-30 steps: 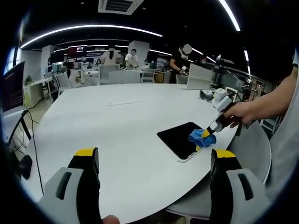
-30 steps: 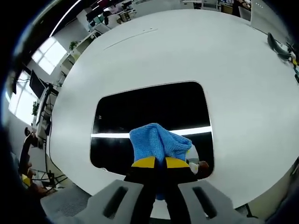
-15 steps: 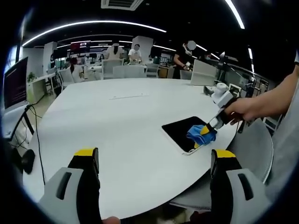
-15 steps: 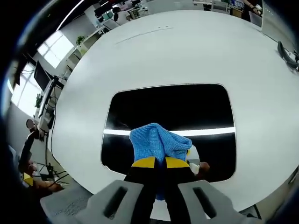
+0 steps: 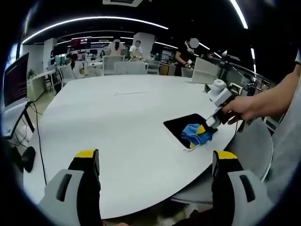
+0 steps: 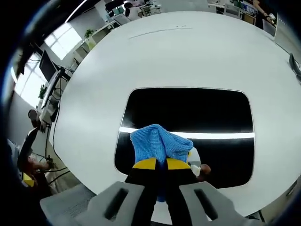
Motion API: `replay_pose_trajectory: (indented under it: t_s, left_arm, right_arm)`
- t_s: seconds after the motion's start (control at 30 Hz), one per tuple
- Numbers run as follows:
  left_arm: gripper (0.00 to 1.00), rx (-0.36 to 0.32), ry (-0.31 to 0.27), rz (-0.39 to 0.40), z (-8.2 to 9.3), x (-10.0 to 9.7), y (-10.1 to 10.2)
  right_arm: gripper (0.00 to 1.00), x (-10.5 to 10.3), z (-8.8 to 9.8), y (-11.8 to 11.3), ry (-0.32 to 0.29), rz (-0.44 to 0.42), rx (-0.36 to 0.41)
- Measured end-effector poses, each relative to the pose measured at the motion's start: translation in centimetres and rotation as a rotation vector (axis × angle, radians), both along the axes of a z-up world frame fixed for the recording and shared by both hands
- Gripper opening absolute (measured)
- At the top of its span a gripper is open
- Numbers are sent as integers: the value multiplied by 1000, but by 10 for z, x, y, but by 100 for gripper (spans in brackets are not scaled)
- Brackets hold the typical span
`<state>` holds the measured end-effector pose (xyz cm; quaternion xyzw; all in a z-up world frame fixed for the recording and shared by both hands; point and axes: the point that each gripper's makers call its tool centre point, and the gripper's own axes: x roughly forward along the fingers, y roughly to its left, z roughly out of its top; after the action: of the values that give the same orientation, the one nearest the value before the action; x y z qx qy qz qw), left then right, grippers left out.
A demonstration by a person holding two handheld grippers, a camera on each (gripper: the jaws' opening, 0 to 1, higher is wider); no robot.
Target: Wipe the mirror surface with the cleaning cloth until all visible marks leave the cleaned area.
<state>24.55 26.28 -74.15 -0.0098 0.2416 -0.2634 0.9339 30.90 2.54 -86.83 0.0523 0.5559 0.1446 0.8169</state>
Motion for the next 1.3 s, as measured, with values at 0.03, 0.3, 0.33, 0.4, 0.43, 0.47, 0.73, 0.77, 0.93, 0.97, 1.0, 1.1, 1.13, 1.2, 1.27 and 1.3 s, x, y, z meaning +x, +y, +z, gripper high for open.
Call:
replay_pose_trajectory:
  t_s: [0.03,0.3,0.33,0.4,0.43,0.47,0.73,0.77,0.93,0.97,1.0,1.1,1.13,1.2,1.27,1.3]
  left_arm:
    - [99,-1,4,2,-1,0,0]
    - [99,-3,15,-8,-3,-2,-4]
    - [99,-5,17,-16,-2,-2,-7]
    - [99,4,10,-24,-1,-1,-8]
    - [99,2,9,-23,-1,-1,-8]
    - [99,-1,9,-22,-2,1,-8]
    - [99,-2,9,-16,-3,4,-7]
    - [99,-2,8,-14,-3,4,-7]
    - [99,-3,12,-11,-4,4,-6]
    - [99,-5,12,-10,-4,4,-6]
    - [99,-7,11,-7,-4,5,-6]
    - [99,-6,11,-7,-4,5,-6]
    - [99,-4,11,-10,-5,5,-6]
    - [99,-5,15,-9,-5,4,-6]
    - [99,-6,17,-5,-5,4,-6]
    - [99,-6,19,-5,-6,4,-5]
  right_arm:
    - [0,0,0,3,-4,7,1]
    - [0,0,-1,22,-1,30,14]
    - [0,0,-1,24,-7,48,1]
    - [0,0,0,28,-11,75,-14]
    - [0,0,0,31,-8,75,-8]
    - [0,0,0,34,-6,79,-8]
    - [0,0,0,45,-10,112,-20]
    - [0,0,0,45,-9,112,-20]
    - [0,0,1,45,-3,109,-11]
    - [0,-1,1,46,-2,109,-9]
    - [0,-1,1,46,0,113,-6]
    - [0,1,0,46,8,121,-5]
    - [0,3,0,46,9,121,-2]
    - [0,6,0,45,7,122,-4]
    - [0,8,0,45,10,117,0]
    - [0,9,0,45,10,117,1]
